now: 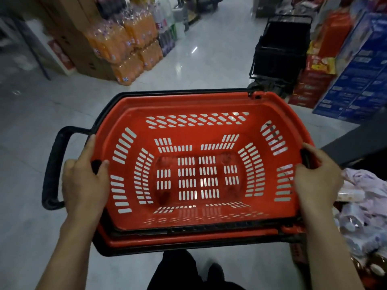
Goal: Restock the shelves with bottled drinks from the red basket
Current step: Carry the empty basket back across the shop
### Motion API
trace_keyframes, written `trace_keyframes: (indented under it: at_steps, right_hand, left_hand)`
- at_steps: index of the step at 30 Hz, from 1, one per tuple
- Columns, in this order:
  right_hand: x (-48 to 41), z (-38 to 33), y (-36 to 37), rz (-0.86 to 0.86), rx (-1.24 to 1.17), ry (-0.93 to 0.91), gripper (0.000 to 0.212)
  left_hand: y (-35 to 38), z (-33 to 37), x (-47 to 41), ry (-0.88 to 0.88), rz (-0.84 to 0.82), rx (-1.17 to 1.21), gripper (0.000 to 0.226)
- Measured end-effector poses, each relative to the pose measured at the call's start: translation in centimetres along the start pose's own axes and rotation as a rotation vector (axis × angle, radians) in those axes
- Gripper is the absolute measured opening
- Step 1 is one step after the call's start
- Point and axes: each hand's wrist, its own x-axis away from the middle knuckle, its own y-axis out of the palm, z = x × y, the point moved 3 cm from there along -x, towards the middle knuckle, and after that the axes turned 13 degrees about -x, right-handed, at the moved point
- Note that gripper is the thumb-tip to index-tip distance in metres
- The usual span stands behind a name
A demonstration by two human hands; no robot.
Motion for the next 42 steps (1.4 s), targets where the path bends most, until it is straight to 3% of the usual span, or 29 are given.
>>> trace_keyframes:
  at_steps: [14,42]
  right_hand:
    - [-17.1,-7.1,23.4,-0.022,0.124,-0.065,0.045]
    - [-51.4,-10.3,60.6,0.203,0.111,0.178,0.053]
  left_hand:
    - [13.5,5.4,-26.9,-0.078,-0.068,0.093,0.063]
    - [34.6,28.2,-77.6,0.241,-0.162,0.000,0.061]
